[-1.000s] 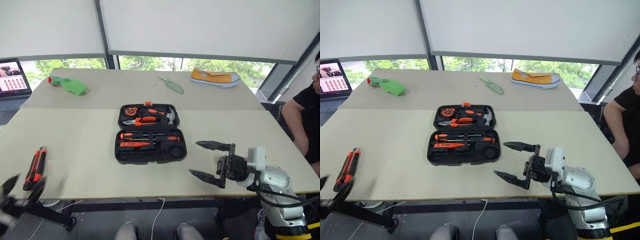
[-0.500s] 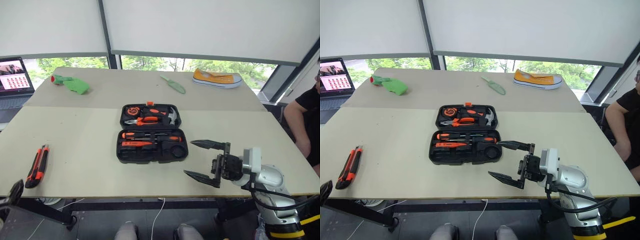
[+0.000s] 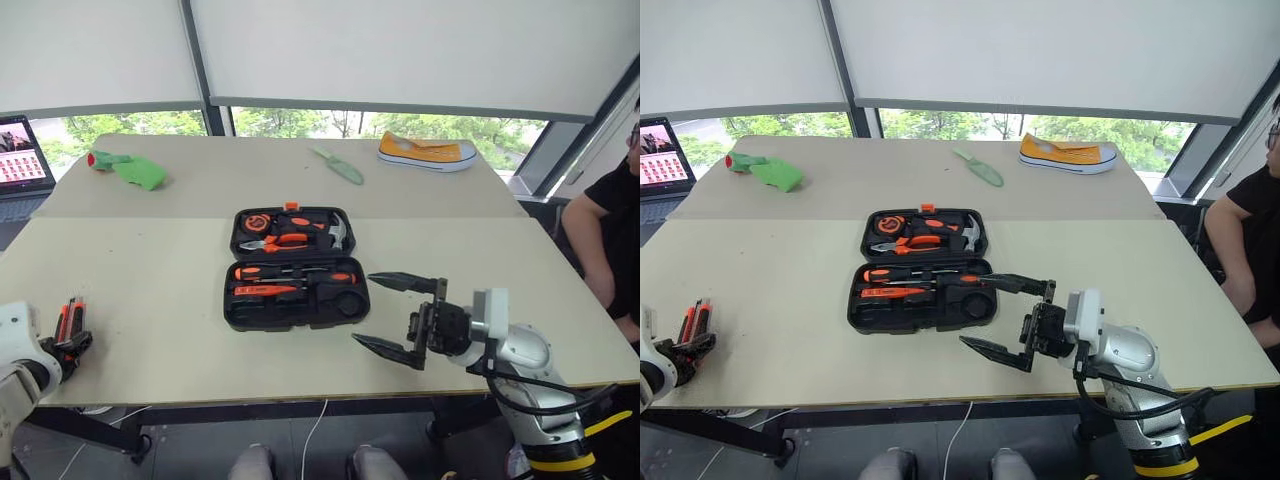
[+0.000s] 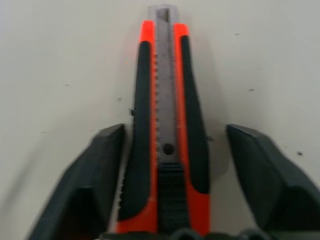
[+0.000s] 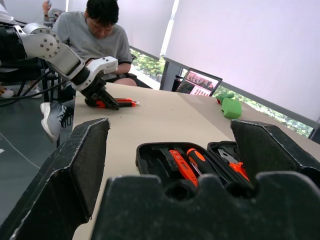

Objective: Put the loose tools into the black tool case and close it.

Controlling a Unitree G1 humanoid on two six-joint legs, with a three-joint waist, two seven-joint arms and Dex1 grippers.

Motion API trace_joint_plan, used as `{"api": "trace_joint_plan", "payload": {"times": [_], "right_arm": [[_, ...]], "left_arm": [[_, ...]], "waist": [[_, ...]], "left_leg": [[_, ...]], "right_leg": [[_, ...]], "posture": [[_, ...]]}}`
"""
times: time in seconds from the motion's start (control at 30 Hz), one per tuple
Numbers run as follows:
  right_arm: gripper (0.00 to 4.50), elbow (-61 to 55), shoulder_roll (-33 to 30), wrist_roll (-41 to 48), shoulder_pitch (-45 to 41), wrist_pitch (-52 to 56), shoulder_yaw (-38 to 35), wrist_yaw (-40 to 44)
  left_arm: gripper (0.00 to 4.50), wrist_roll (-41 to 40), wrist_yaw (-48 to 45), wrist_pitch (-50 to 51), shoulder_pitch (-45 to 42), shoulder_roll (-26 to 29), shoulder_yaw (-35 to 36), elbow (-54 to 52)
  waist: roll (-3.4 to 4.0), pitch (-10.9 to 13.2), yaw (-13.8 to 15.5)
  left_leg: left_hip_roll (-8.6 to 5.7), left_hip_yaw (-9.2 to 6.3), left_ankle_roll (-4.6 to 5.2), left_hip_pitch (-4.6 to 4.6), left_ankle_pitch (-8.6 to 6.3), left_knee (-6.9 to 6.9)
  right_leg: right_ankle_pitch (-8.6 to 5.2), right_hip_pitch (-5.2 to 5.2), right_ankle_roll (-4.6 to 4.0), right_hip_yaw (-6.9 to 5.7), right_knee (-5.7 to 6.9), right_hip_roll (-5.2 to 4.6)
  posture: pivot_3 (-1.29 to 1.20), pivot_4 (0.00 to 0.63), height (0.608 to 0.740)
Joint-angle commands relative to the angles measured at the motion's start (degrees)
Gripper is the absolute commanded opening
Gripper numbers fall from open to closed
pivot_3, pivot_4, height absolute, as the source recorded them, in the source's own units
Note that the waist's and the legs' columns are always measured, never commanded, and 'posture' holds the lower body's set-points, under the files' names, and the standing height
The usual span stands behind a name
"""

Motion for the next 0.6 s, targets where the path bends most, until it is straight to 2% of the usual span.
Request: {"api": "trace_joint_plan", "payload": {"times": [0.03, 0.07, 0.17, 0.27, 0.37, 0.43, 0.47, 0.57, 0.6], "right_arm": [[4.50, -2.05, -1.68, 0.61, -0.03, -0.02, -2.80, -0.66], [4.50, -1.84, -2.10, 0.64, -0.10, -0.01, -3.33, -0.75], [4.50, -1.21, -3.13, 0.64, -0.41, -0.12, -4.53, -0.76], [4.50, -0.25, -4.53, 0.69, -0.87, -0.08, -6.91, -1.06], [4.50, 1.62, -7.17, 0.02, -0.69, -0.76, -9.54, -0.05], [4.50, 3.99, -10.94, -4.31, 0.43, -4.52, -9.69, 3.19], [4.50, 5.43, -12.48, -4.83, 0.97, -5.25, -11.07, 3.89], [4.50, 8.15, -14.76, -4.30, 1.44, -5.95, -13.47, 4.61], [4.50, 8.49, -15.37, -3.91, 1.64, -5.75, -14.28, 4.85]], "left_arm": [[1.87, 1.14, -2.03, -0.86, -0.79, 0.91, 0.62, 1.63], [1.73, 1.40, -3.65, -2.25, -0.95, 1.40, 0.65, 1.99], [1.73, 1.72, -9.21, -7.90, -2.10, 2.44, 0.29, 2.33], [1.73, 0.40, -22.22, -19.02, -4.50, 3.34, -2.13, -0.29], [1.73, 1.08, -45.74, -33.08, -4.19, 6.67, -11.80, -4.63], [1.73, 4.57, -55.36, -38.91, -6.47, 10.50, -20.04, -5.04], [1.73, 6.07, -59.94, -40.43, -12.47, 11.81, -25.85, -5.48], [1.73, 10.70, -67.36, -44.05, -25.20, 12.24, -36.66, -2.62], [1.73, 13.91, -68.39, -45.65, -28.76, 11.40, -40.07, 0.52]], "waist": [[0.01, 0.00, 0.03], [0.00, 0.00, 0.03], [-0.01, 0.00, 0.16], [-0.15, 0.06, 0.79], [-0.24, 0.03, 1.13], [-0.14, 0.04, 1.48], [-0.07, 0.04, 1.55], [-0.03, 0.07, 1.96], [-0.01, 0.08, 1.70]], "left_leg": [[0.00, 0.00, 0.00, 0.01, 0.00, 0.00], [-0.01, 0.00, -0.01, 0.01, 0.00, 0.00], [-0.01, 0.00, -0.03, 0.01, 0.00, 0.00], [-0.01, 0.01, -0.06, -0.10, 0.01, 0.02], [-0.01, 0.10, -0.14, -0.22, 0.05, 0.02], [-0.05, 0.25, -0.14, -0.42, 0.05, 0.02], [-0.07, 0.33, -0.14, -0.43, 0.05, 0.02], [-0.04, 0.35, -0.01, -0.63, 0.13, 0.05], [-0.01, 0.34, 0.52, -0.67, 0.46, 0.12]], "right_leg": [[0.00, 0.00, -0.01, 0.00, 0.01, 0.00], [0.00, 0.00, -0.01, 0.00, 0.02, -0.01], [0.00, -0.02, -0.03, -0.01, 0.02, -0.02], [-0.06, -0.10, -0.15, -0.04, 0.01, -0.05], [-0.14, -0.38, -0.44, -0.01, -0.05, -0.10], [-0.13, -0.39, -0.42, 0.04, -0.12, -0.21], [-0.13, -0.38, -0.42, 0.08, -0.18, -0.24], [-0.04, -0.47, -0.22, 0.11, -0.24, -0.08], [0.16, -0.48, 0.09, 0.15, -0.21, -0.03]], "posture": [[0.00, 0.150, 0.740], [0.00, 0.150, 0.740], [0.00, 0.150, 0.740], [0.00, 0.150, 0.740], [0.00, 0.150, 0.740], [0.00, 0.150, 0.740], [0.00, 0.150, 0.740], [0.00, 0.150, 0.740], [0.00, 0.150, 0.740]]}}
